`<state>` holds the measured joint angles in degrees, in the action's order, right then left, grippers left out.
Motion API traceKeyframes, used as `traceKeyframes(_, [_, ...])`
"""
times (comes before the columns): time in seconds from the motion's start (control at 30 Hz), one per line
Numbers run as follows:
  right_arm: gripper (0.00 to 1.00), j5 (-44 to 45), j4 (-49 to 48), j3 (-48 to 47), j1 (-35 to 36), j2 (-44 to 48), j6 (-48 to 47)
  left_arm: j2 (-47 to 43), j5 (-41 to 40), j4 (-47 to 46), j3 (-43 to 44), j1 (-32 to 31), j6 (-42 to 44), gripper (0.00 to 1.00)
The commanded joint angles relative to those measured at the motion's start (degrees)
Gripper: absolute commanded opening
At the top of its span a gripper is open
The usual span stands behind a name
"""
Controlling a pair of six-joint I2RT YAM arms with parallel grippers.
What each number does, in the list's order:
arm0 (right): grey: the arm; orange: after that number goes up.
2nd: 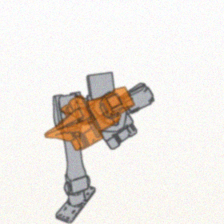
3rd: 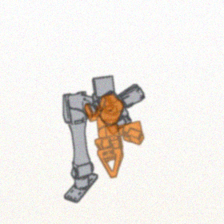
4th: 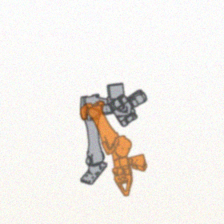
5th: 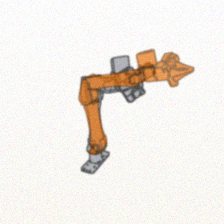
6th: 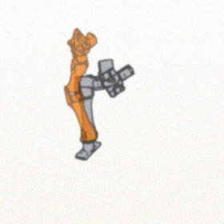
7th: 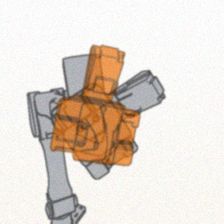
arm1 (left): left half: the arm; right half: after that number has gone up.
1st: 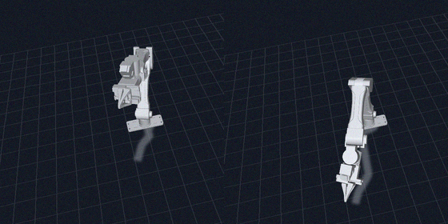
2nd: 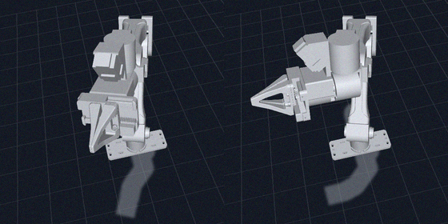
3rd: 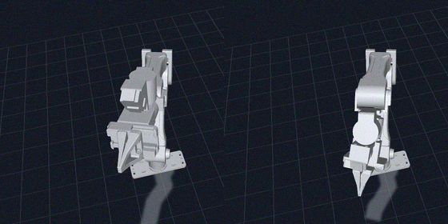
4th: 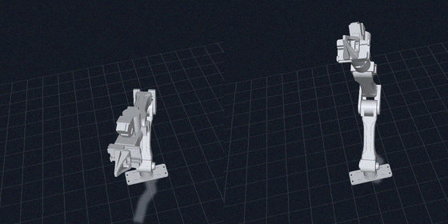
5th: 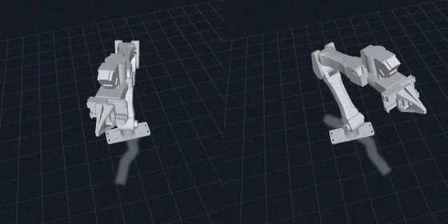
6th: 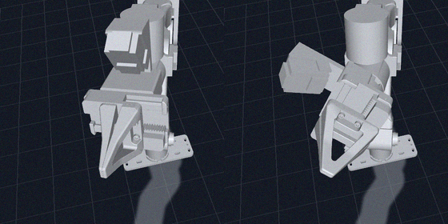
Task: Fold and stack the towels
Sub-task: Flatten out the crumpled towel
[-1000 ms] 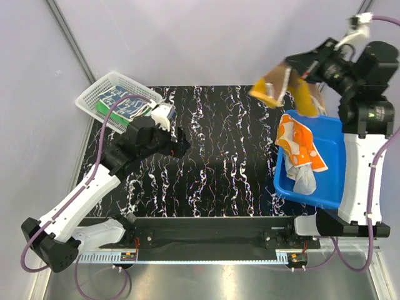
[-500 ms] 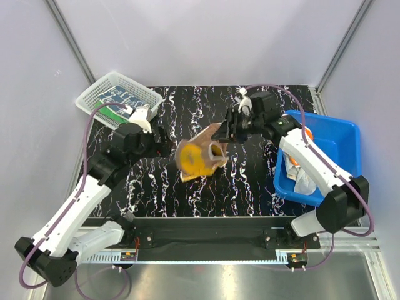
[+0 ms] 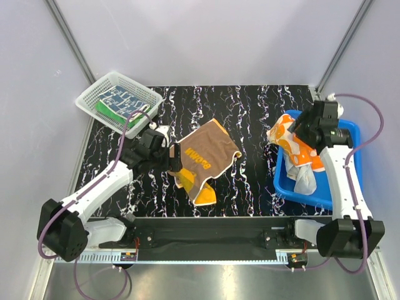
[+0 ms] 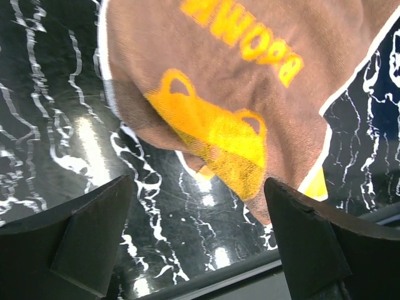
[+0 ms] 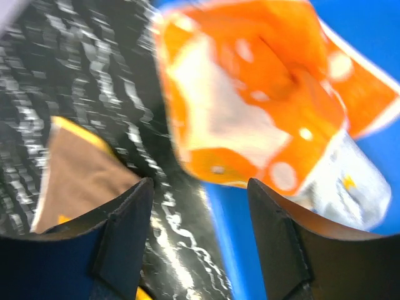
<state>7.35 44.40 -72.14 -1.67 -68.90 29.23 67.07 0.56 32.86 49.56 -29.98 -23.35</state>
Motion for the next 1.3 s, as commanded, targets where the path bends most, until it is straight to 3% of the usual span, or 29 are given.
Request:
traceKeyframes(0.0, [0.70, -3.04, -2.55, 6.91, -3.51, -0.27, 1.79, 0.87, 3.92, -5.70, 0.53, 0.01, -1.52, 0.92])
traceKeyframes(0.17, [0.69, -3.58, -8.78, 13.94, -7.02, -3.60, 2.23, 0.79, 3.31, -4.91, 2.12, 0.01, -0.82, 0.92])
traceKeyframes(0.4, [0.52, -6.30, -18.64, 18.61, -11.60, -9.84, 2.49, 0.87, 0.59, -5.61, 2.12, 0.09, -0.99, 0.92])
traceKeyframes(0.53, [0.23, -5.07, -19.27, 18.96, -16.59, -14.41, 2.23, 2.01, -1.77, -6.32, 1.94, 0.01, -1.78, 0.91])
traceKeyframes(0.6, [0.14, -4.55, -19.09, 19.14, -20.89, -13.90, 1.97, 2.10, -2.23, -6.49, 1.68, 0.09, -2.05, 0.91])
traceKeyframes(0.87, [0.11, 0.72, -16.02, 14.75, -25.75, -13.71, -0.40, 3.15, -3.90, -7.11, 1.33, 0.01, -2.31, 0.91])
traceKeyframes(0.97, [0.25, -3.38, -14.35, 12.73, -26.01, -11.00, -1.11, 3.07, -3.90, -7.11, 1.42, 0.01, -2.05, 0.91])
traceKeyframes(1.0, [0.36, -11.06, -14.43, 12.12, -25.93, -9.25, -1.89, 2.81, -3.90, -7.72, 1.24, 0.09, -1.79, 0.91])
traceKeyframes(1.03, [0.55, -14.79, -13.74, 11.50, -25.93, -8.80, -2.33, 2.72, -3.46, -8.07, 0.89, 0.09, -1.87, 0.92])
traceKeyframes(1.13, [0.75, -18.34, -8.64, 8.95, -25.14, -7.22, -5.06, 3.50, -1.44, -8.60, 1.67, 0.09, -1.69, 0.92])
traceKeyframes(1.27, [0.84, -26.05, -9.41, 12.80, -25.13, -3.44, -1.57, 4.03, 0.93, -9.22, 2.29, 0.01, -1.52, 0.92])
